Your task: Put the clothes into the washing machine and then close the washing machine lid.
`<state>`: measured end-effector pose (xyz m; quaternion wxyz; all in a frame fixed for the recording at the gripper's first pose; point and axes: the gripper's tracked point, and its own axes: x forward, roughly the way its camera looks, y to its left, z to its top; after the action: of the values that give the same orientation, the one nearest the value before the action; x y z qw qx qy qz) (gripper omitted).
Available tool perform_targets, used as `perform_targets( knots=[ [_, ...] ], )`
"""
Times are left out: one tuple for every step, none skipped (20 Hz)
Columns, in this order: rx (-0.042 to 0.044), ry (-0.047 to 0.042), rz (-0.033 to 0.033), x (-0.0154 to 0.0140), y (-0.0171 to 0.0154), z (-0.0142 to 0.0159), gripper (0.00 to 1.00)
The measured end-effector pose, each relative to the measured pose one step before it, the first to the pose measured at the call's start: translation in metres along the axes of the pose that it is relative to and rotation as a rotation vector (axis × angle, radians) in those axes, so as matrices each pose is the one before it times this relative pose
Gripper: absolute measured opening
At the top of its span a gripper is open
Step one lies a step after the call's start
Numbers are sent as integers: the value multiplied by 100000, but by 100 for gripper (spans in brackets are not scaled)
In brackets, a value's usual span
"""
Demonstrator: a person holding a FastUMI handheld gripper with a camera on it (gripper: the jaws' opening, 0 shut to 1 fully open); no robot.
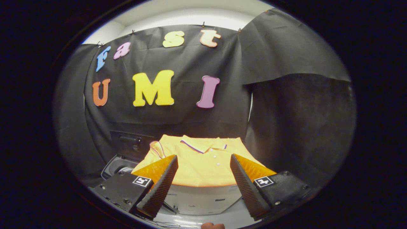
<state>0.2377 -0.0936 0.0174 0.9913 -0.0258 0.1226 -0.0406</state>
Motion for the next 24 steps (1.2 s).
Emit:
perform_targets(
  knots=[
    [-595, 2846, 42, 1487, -197, -220, 100],
    [-839, 2807, -299, 1399, -203, -251, 100],
    [-810, 2465, -160, 1117, -187, -143, 100],
    [-383, 2245, 310, 978, 11, -74, 100],
    [274, 2410, 998, 1216, 201, -15, 100],
    [736, 2364, 1234, 969, 196, 62, 100],
    [370, 1963, 364, 918, -227, -135, 100],
    [26, 2440, 433, 1009, -89, -76, 100],
    [-549, 1965, 125, 840, 10, 90, 100],
    [-1291, 2235, -395, 808, -154, 79, 100],
    [-1501, 1649, -204, 720, -37, 132, 100],
    [-1623, 1918, 217, 593, -16, 287, 100],
    [-1418, 2726, 310, 633, 17, -179, 100],
    [-406, 2906, 840, 504, 37, -19, 100],
    [553, 3264, 908, 582, 200, -242, 100],
    [1346, 2736, 968, 536, 139, -272, 100],
    [1569, 1994, 840, 536, 101, -167, 100],
    [888, 1962, 64, 513, 2, -109, 100],
    [437, 1332, -280, 364, -91, -264, 100],
    [-364, 974, -828, 411, -130, -117, 100],
    [-1134, 1368, -759, 349, -155, -364, 100],
    [-1434, 1811, -1106, 470, -211, -581, 100],
    [-1416, 2489, 386, 436, -49, -819, 100],
    [2074, -4091, 201, -38, -69, 772, 100]
  ],
)
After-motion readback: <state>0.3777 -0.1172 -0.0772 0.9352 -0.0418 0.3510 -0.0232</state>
